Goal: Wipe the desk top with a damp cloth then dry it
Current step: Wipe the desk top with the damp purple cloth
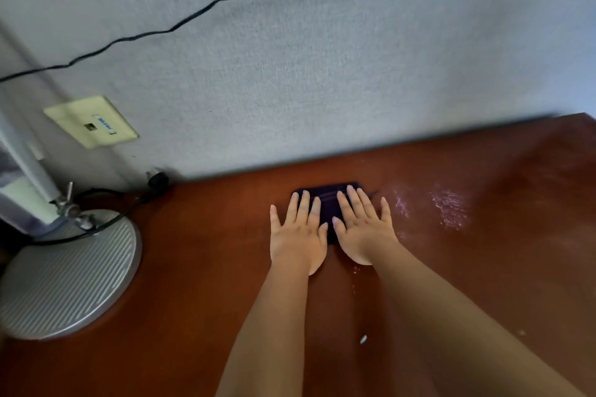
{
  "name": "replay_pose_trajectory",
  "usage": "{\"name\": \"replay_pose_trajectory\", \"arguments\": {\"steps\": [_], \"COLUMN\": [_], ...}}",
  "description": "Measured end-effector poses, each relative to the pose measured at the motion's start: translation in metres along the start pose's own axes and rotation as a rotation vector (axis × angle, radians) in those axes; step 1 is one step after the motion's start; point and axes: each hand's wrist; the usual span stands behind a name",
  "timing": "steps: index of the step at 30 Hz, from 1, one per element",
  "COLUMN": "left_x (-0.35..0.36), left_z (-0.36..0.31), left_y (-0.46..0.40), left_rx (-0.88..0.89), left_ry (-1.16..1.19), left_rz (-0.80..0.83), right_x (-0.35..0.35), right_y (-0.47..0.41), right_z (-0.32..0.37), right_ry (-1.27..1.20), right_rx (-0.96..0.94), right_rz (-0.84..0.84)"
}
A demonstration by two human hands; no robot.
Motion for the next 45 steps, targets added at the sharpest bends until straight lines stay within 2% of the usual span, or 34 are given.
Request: {"name": "replay_pose_trajectory", "arguments": {"steps": [5, 10, 25, 30, 36, 45], "left_x": [0.013, 0.014, -0.02, -0.022, -0.012, 0.015], "left_z": [-0.006, -0.004, 0.011, 0.011, 0.004, -0.012], "left_y": [0.041, 0.042, -0.08, -0.092, -0.064, 0.041], "left_rx": [0.015, 0.036, -0.007, -0.029, -0.046, -0.033], "left_ry": [-0.011, -0.013, 0.004, 0.012, 0.025, 0.014], "left_rz": [0.01, -0.003, -0.036, -0.046, -0.034, 0.001], "right_x": [0.015, 0.016, -0.027, -0.032, -0.022, 0.015], "right_y": [0.043, 0.044, -0.08, -0.093, -0.068, 0.037], "right_z": [0.003, 0.002, -0.01, -0.013, -0.012, -0.004], "right_ry": [-0.003, 0.009, 0.016, 0.01, 0.009, -0.002], "right_rx": [-0.002, -0.013, -0.037, -0.048, -0.054, -0.042], "right_rz": [0.024, 0.008, -0.038, -0.041, -0.036, -0.015]}}
Point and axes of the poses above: each hand's wrist, its own y-axis away from the middle knuckle, its own x-axis out of the palm, z = x × y, and after that the axes turned 3 degrees about y, right-handed
